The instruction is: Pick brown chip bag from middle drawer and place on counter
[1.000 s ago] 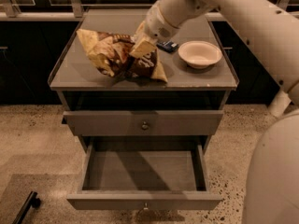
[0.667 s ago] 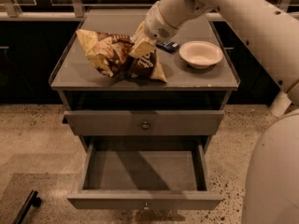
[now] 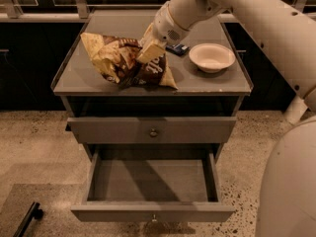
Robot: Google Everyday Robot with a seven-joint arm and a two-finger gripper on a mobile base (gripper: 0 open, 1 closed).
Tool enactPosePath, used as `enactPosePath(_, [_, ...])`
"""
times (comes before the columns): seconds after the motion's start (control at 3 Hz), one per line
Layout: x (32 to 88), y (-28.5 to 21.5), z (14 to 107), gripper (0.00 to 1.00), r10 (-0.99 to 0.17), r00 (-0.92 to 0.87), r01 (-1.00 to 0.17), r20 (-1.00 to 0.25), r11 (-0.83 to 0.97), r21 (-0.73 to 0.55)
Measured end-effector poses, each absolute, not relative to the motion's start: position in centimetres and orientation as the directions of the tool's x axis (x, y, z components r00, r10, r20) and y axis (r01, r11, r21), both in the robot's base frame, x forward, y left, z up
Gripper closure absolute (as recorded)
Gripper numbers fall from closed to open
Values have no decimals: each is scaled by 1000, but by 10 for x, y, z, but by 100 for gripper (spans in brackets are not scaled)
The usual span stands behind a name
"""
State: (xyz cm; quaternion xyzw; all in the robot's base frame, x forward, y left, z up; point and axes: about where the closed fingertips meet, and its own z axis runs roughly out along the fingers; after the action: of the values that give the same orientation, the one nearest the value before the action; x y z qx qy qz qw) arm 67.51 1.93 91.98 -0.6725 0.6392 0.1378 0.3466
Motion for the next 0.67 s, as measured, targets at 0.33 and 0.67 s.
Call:
enactPosePath(0.33, [675, 19, 920, 11, -764, 145, -955, -628, 57, -290])
enactPosePath(0.67, [675, 19, 920, 0, -764, 145, -955, -628, 57, -290])
